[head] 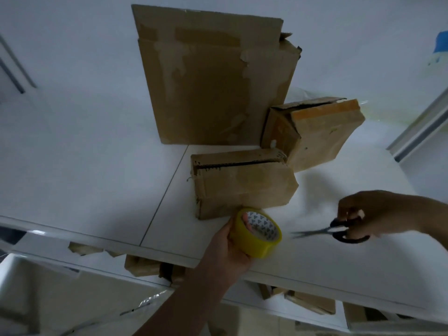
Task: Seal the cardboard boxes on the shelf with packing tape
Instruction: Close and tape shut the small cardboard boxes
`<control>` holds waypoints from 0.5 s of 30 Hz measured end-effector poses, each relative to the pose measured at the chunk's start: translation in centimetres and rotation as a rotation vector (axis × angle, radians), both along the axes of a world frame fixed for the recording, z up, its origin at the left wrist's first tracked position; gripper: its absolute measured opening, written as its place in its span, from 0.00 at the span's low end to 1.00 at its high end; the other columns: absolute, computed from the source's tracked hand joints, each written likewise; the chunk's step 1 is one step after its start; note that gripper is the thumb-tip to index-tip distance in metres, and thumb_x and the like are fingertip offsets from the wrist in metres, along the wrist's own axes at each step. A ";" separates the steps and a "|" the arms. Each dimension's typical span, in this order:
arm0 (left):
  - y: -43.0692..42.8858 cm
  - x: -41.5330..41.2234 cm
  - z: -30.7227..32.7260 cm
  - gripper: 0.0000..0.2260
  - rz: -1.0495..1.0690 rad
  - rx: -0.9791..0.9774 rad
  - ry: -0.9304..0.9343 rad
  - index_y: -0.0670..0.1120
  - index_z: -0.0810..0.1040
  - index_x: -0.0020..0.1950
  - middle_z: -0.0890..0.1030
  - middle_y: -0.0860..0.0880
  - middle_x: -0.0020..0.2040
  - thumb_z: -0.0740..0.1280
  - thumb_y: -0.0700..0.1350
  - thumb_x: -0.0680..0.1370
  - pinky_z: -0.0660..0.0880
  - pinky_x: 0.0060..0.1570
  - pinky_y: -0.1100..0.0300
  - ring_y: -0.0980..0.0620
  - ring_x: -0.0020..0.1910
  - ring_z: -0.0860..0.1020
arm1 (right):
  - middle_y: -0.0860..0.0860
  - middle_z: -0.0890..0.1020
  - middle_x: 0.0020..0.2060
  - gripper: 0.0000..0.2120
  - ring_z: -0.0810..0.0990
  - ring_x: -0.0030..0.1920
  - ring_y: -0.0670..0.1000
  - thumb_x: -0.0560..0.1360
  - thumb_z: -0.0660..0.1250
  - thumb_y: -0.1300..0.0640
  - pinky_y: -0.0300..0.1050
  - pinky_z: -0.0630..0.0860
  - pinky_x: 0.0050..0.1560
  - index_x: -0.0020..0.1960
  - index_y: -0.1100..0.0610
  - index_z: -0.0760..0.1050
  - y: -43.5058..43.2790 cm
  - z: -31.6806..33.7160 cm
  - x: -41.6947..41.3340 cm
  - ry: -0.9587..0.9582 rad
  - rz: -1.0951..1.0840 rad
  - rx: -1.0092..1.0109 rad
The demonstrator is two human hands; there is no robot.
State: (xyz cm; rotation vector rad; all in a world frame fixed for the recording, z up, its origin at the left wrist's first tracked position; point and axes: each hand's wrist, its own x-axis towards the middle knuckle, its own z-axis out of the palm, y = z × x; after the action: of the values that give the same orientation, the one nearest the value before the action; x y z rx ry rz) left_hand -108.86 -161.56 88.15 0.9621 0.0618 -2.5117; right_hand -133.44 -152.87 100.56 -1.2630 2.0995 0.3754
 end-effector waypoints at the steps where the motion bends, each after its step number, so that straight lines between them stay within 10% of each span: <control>1: 0.0 0.1 0.1 0.17 0.001 0.009 -0.004 0.38 0.78 0.64 0.85 0.39 0.49 0.61 0.49 0.83 0.82 0.45 0.48 0.42 0.43 0.85 | 0.46 0.81 0.45 0.11 0.82 0.40 0.47 0.65 0.73 0.48 0.40 0.77 0.39 0.46 0.47 0.77 -0.7 0.7 0.1 -0.019 0.022 -0.029; 5: 0.3 0.3 1.0 0.14 0.052 0.080 0.040 0.35 0.79 0.54 0.85 0.38 0.38 0.60 0.46 0.84 0.79 0.23 0.54 0.45 0.29 0.84 | 0.45 0.82 0.47 0.09 0.75 0.31 0.36 0.68 0.74 0.50 0.32 0.69 0.33 0.47 0.47 0.78 -4.1 3.0 1.5 -0.095 0.133 -0.060; 11: 0.5 0.4 1.0 0.15 0.044 0.094 0.031 0.37 0.80 0.59 0.85 0.38 0.44 0.62 0.47 0.83 0.80 0.26 0.51 0.43 0.36 0.85 | 0.49 0.80 0.49 0.23 0.77 0.44 0.47 0.64 0.74 0.35 0.36 0.74 0.37 0.51 0.47 0.74 -8.8 4.2 5.2 -0.014 0.250 0.193; 15: 0.8 0.2 1.2 0.14 0.085 0.129 0.048 0.36 0.79 0.55 0.84 0.40 0.34 0.61 0.46 0.83 0.77 0.19 0.55 0.46 0.26 0.83 | 0.48 0.78 0.39 0.26 0.70 0.33 0.49 0.69 0.69 0.33 0.39 0.68 0.33 0.46 0.57 0.78 -11.9 3.4 7.2 0.018 0.286 0.241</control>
State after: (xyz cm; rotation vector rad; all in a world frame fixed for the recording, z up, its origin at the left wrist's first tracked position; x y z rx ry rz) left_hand -108.68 -160.75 89.36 0.9287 0.2772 -2.4771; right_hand -126.25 -164.77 103.96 -1.4164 1.8237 0.7441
